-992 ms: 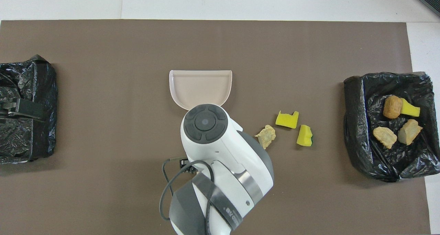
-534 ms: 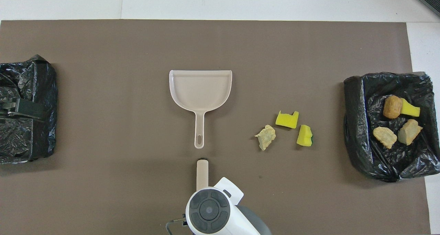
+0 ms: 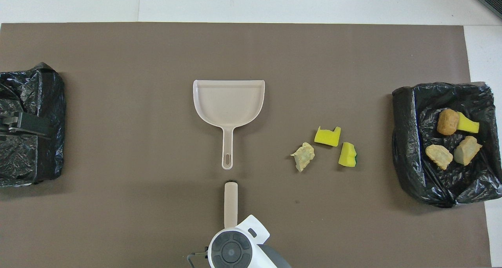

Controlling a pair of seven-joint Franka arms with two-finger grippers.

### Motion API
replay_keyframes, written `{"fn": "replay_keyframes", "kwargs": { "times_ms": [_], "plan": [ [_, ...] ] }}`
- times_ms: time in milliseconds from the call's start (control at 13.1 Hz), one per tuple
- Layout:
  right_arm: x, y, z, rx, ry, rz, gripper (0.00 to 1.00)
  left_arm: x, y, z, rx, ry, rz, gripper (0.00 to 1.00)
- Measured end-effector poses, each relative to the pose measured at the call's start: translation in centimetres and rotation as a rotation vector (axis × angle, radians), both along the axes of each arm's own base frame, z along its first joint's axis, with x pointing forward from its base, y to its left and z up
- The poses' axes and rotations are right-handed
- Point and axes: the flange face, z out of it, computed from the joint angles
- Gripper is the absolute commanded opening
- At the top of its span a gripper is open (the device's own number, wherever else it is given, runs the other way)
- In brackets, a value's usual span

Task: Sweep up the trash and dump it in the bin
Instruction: 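Release the dustpan and withdraw the right gripper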

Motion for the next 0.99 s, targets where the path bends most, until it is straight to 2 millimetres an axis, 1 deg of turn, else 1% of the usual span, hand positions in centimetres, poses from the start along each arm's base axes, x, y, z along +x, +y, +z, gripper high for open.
{"fn": "replay_keyframes", "kwargs": {
  "times_ms": [76,153,305,534,687,763,839,915,992],
  "plan": [
    [-0.1,0.1,-0.1,0.006,-0.007,0.0,0.08,0.0,0.0,0.0,0.0,0.0,0.0,1.0],
    [-0.3,0.3,-0.2,0.007,-0.009,0.006,0.0,0.0,0.0,0.0,0.0,0.0,0.0,1.0],
    [-0.6,0.5,-0.3,0.009,-0.011,0.011,0.0,0.0,0.0,0.0,0.0,0.0,0.0,1.0],
    [-0.2,0.6,-0.3,0.012,-0.013,0.006,0.0,0.0,0.0,0.0,0.0,0.0,0.0,1.0],
    [0.2,0.6,0.2,0.003,0.001,0.005,0.0,0.0,0.0,0.0,0.0,0.0,0.0,1.0],
    [0.9,0.4,1.1,-0.009,0.021,0.0,0.0,0.0,0.0,0.0,0.0,0.0,0.0,1.0],
    [2.1,-0.3,2.8,-0.016,0.039,-0.011,0.0,0.0,0.0,0.0,0.0,0.0,0.0,1.0],
    [3.6,-1.5,4.9,-0.015,0.053,-0.02,0.0,0.0,0.0,0.0,0.0,0.0,0.0,1.0],
    [4.9,-3.4,7.2,-0.012,0.066,-0.022,0.0,0.0,0.0,0.0,0.0,0.0,0.0,1.0]
  ]
}}
